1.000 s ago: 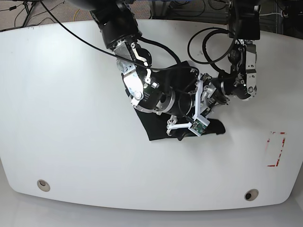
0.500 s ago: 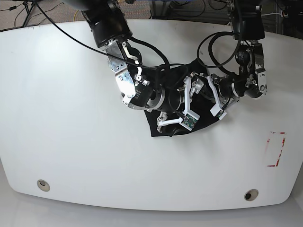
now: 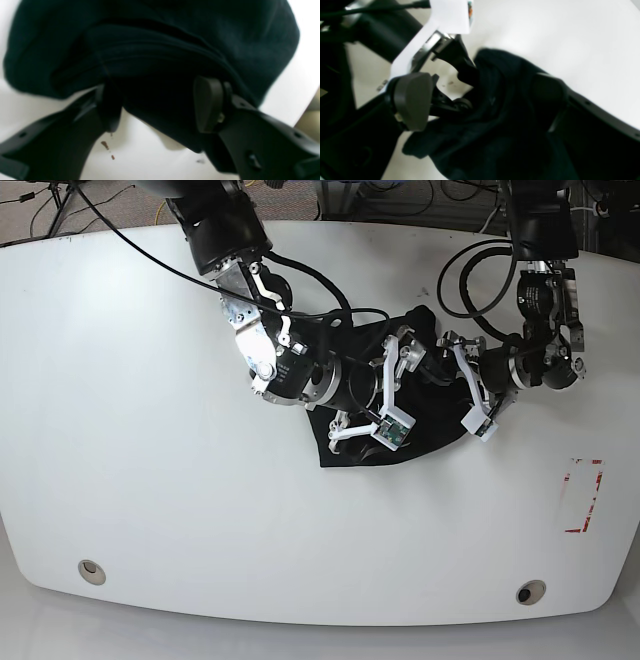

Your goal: Layout the t-shirt on the table in an organized manner, then fold the t-shirt properly

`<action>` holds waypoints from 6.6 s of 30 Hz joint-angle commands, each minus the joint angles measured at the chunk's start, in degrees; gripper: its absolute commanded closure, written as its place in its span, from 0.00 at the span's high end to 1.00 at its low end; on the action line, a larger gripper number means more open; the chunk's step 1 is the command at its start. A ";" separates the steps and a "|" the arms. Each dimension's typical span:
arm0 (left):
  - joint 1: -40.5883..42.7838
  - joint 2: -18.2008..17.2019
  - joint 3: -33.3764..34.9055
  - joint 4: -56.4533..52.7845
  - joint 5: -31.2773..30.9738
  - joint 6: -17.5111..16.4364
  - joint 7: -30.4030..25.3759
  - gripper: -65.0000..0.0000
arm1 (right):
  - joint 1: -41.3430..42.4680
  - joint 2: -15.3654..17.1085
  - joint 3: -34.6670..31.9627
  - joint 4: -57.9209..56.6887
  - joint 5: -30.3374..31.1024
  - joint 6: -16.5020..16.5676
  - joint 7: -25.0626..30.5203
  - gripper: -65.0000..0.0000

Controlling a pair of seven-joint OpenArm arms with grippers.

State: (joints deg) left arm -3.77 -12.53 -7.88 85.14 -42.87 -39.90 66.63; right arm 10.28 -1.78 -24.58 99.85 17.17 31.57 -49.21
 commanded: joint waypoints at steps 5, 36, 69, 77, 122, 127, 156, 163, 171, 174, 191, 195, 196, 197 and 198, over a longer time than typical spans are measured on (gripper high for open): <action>-1.20 -7.03 -6.05 5.19 -7.63 -0.10 -1.62 0.66 | 0.22 1.12 4.31 1.11 -1.30 0.30 -0.50 0.92; -1.64 -2.01 -1.83 21.63 0.10 -0.10 0.23 0.14 | 12.97 5.96 7.66 -17.88 -1.92 0.21 14.97 0.55; -1.37 -2.10 15.66 4.48 13.73 -0.10 -0.56 0.00 | 3.39 13.25 7.74 -35.46 -1.39 0.21 37.47 0.35; -9.55 -4.21 25.07 -4.92 13.64 -0.10 -6.98 0.00 | -7.69 15.63 12.31 -25.44 -1.39 -0.23 36.95 0.35; 1.35 0.71 20.32 8.79 21.47 -0.10 -11.64 0.00 | -9.98 9.56 22.42 -13.48 -1.92 0.21 23.67 0.34; -0.41 0.27 20.32 2.11 24.28 -0.10 -15.51 0.00 | -12.44 10.00 22.51 -14.10 -1.92 0.21 23.76 0.34; -7.26 -3.77 15.40 15.30 26.48 -0.10 -13.84 0.00 | -20.53 9.74 22.95 9.99 -1.92 -0.23 15.50 0.34; -7.26 3.17 14.17 18.28 29.82 -0.10 -13.84 0.00 | -20.53 13.87 24.45 13.16 -1.92 -0.23 15.41 0.34; -7.00 12.49 20.32 18.28 37.20 5.83 -15.07 0.00 | -20.26 14.13 30.95 13.16 -1.83 -0.06 15.41 0.35; -4.01 15.66 23.57 18.20 42.83 9.88 -20.08 0.00 | -20.17 14.13 32.97 13.16 -1.65 0.12 15.41 0.35; 5.40 18.29 29.29 -5.80 57.42 21.75 -43.55 0.00 | -20.88 14.05 36.84 13.16 -1.39 0.38 15.41 0.35; 5.22 15.57 28.76 -11.61 57.25 21.66 -44.96 0.00 | -21.40 14.05 36.84 13.16 -1.39 0.38 15.50 0.35; 5.31 14.60 28.23 -12.57 57.25 21.57 -45.14 0.00 | -21.40 14.05 36.84 13.16 -1.39 0.38 15.50 0.35; 5.40 13.99 27.79 -12.84 57.25 21.57 -45.14 0.00 | -21.40 14.05 36.84 13.16 -1.39 0.38 15.50 0.35; 5.40 13.28 27.44 -13.01 57.25 21.48 -45.14 0.00 | -21.40 13.96 36.75 13.16 -1.39 0.38 15.50 0.35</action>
State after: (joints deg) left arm 0.34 3.22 20.51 74.17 11.35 -18.85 13.87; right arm -11.70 11.75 11.97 111.79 15.18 31.94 -35.24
